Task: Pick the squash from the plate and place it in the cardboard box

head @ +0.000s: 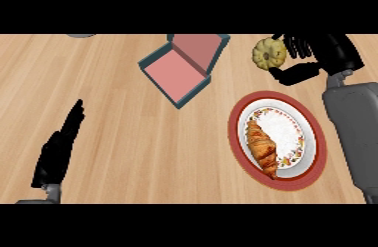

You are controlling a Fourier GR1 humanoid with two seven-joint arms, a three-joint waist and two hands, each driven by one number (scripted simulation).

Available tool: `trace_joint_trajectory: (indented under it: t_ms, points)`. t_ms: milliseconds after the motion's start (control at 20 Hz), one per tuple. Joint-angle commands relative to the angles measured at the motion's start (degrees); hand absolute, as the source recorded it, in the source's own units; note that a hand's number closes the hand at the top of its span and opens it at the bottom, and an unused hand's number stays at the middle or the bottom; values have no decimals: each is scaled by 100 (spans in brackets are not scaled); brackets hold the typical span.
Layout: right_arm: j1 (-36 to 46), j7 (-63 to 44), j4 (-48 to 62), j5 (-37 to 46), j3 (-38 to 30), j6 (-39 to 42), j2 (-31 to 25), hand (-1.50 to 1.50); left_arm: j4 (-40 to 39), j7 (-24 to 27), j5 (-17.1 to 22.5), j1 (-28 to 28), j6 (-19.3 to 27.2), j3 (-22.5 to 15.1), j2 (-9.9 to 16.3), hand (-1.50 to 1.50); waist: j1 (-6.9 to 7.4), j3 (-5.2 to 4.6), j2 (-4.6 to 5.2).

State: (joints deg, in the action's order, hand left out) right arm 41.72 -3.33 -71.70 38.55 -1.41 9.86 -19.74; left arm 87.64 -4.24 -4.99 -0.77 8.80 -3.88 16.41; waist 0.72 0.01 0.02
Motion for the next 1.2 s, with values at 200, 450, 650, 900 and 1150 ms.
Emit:
trace_joint_trajectory:
  t_ms: [200,450,650,900,1150]
  points:
    - [744,172,-62,-618,-182,328,385,150,249,-185,-153,-56,-1,-32,-119,0,-10,-1,-3]
    - [1945,-622,785,-254,47,19,1032,150,123,-52,-192,-59,-48,35,-117,0,72,-5,11]
    - [2566,-474,1841,-64,-62,-285,1126,150,83,-298,-128,232,-219,81,-119,0,67,-4,27]
    - [3414,-861,2879,67,-91,-394,1520,150,55,-186,-363,254,30,-65,-379,0,114,-7,43]
    - [3650,-406,4238,244,-197,-897,1710,150,-102,-101,-263,267,-166,19,-302,0,218,-8,97]
